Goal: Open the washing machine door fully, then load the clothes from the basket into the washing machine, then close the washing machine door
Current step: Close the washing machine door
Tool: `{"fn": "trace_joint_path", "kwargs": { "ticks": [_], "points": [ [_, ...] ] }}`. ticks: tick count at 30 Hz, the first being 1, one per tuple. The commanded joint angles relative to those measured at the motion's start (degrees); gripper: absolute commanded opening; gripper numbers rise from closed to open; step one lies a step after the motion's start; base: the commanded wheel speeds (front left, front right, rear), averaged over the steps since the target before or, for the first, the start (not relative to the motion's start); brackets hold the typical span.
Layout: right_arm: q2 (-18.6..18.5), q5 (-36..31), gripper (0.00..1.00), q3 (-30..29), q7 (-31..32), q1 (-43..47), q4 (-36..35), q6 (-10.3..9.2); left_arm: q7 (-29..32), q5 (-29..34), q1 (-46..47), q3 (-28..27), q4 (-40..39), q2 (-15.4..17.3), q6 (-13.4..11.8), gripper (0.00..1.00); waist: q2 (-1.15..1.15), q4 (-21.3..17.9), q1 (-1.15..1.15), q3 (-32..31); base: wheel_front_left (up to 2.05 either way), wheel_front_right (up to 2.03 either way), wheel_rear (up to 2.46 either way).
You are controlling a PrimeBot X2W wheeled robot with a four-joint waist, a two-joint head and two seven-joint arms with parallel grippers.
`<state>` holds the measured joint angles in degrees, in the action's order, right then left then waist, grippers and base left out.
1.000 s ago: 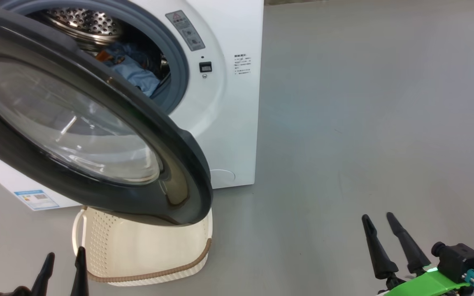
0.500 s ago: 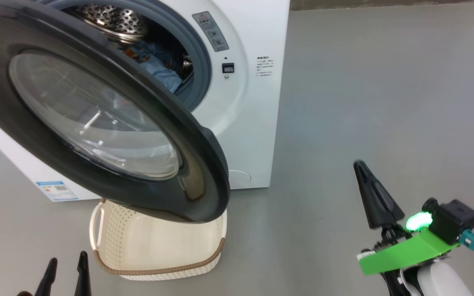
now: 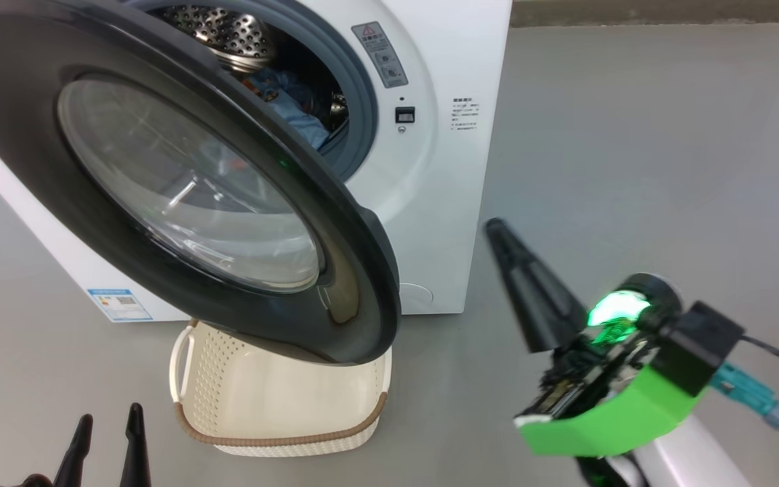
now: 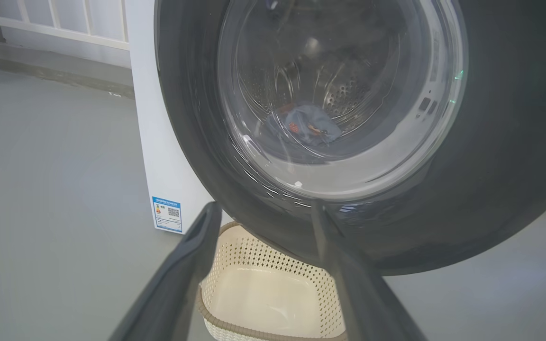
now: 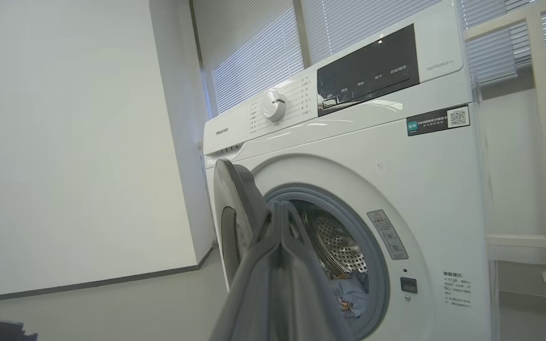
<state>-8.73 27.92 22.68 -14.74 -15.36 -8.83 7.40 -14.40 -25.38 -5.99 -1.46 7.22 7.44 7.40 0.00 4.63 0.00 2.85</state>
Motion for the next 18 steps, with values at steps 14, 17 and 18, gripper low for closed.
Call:
{"fn": "trace_joint_path", "kwargs": {
  "ticks": [14, 17, 18],
  "points": [
    [1.3, 4.13, 0.0, 16.64, -0.26, -3.29, 8.7, 0.09, -0.6, 0.3, 1.44, -1.65, -1.38, -0.81, 0.09, 1.0, 0.0, 2.74, 0.0, 0.74, 0.0, 0.0, 0.0],
    [1.59, 5.15, 0.0, 18.45, -0.26, -4.12, 12.57, 0.09, -0.6, 0.12, 1.94, -1.43, -1.21, -1.05, 0.09, 1.0, 0.0, 3.36, 0.0, 1.27, 0.0, 0.0, 0.0],
    [1.75, 5.49, 0.0, 18.94, -0.26, -4.55, 13.88, 0.09, -0.6, 0.04, 2.12, -1.39, -1.18, -1.13, 0.09, 1.0, 0.0, 3.52, 0.0, 1.49, 0.0, 0.0, 0.0]
  ]
}}
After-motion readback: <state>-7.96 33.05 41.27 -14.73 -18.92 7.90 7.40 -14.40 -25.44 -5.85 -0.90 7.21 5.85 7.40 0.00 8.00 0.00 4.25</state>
